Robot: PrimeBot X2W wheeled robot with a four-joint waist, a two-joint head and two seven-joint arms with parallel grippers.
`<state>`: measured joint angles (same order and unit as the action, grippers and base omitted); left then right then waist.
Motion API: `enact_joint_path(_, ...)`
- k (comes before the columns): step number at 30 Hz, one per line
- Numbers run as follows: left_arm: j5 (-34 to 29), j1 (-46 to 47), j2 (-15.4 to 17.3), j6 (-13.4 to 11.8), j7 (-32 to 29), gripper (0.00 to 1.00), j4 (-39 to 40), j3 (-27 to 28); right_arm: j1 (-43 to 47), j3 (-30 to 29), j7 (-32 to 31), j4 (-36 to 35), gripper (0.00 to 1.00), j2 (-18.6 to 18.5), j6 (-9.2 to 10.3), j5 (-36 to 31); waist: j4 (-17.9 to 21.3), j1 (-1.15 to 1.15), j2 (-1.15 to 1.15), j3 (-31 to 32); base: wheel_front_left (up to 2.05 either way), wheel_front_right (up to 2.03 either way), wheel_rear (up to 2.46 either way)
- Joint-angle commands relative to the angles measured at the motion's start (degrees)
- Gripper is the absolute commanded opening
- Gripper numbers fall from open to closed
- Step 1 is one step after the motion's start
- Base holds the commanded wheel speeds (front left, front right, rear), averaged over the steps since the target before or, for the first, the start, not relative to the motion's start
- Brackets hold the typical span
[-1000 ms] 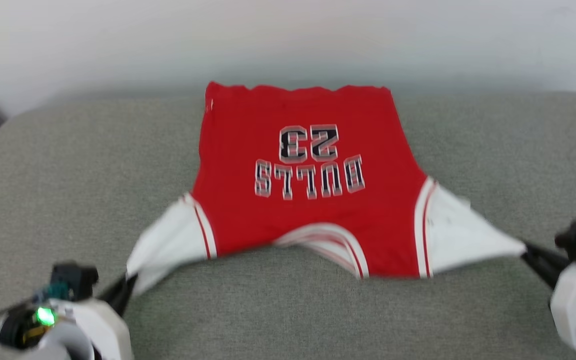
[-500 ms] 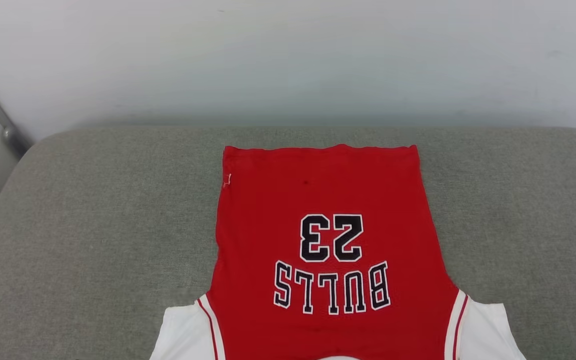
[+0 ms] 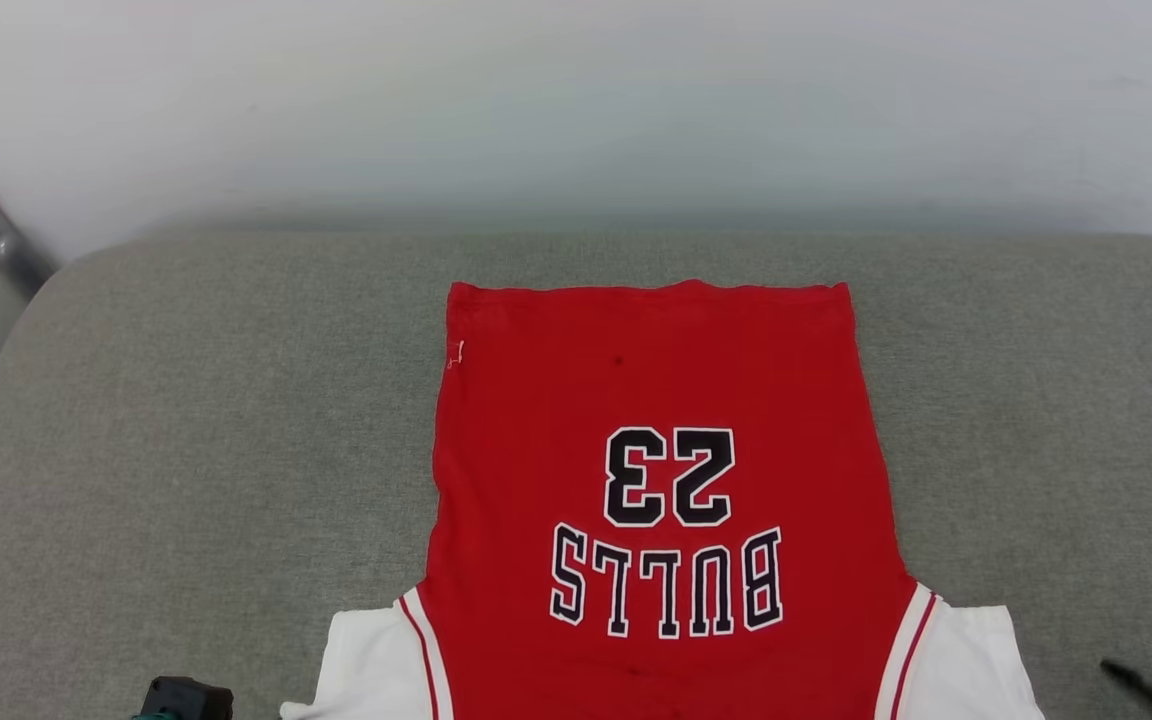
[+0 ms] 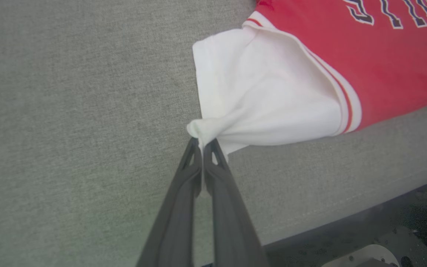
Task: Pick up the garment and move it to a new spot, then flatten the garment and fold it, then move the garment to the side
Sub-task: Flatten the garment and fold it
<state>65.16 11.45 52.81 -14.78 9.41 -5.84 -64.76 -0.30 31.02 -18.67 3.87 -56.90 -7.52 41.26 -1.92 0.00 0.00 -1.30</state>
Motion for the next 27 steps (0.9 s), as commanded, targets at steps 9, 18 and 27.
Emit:
enact_joint_path(9, -5.19, 6.11, -0.07, -1.27, 0.03, 0.00, 4.19, 0.73, -16.80, -10.00, -14.14, -9.44, 1.00, -7.28, 0.06, 5.16, -4.99, 0.00, 0.00, -8.43, 0.00, 0.00, 0.00)
enact_joint_path(18, -9.73, 12.02, -2.04, -1.83, 1.27, 0.00, 7.64, 1.89, -43.31, -5.85, -41.03, -7.13, 1.00, -3.00, 0.06, 4.25, -10.32, 0.00, 0.00, -20.61, 0.00, 0.00, 0.00)
enact_joint_path(27, -13.03, 16.02, -4.77, -1.72, 2.68, 0.00, 8.91, 2.58, -60.04, -5.04, -58.18, 3.16, 1.00, 6.40, 0.06, -2.40, -14.12, 0.00, 0.00, -28.91, 0.00, 0.00, 0.00)
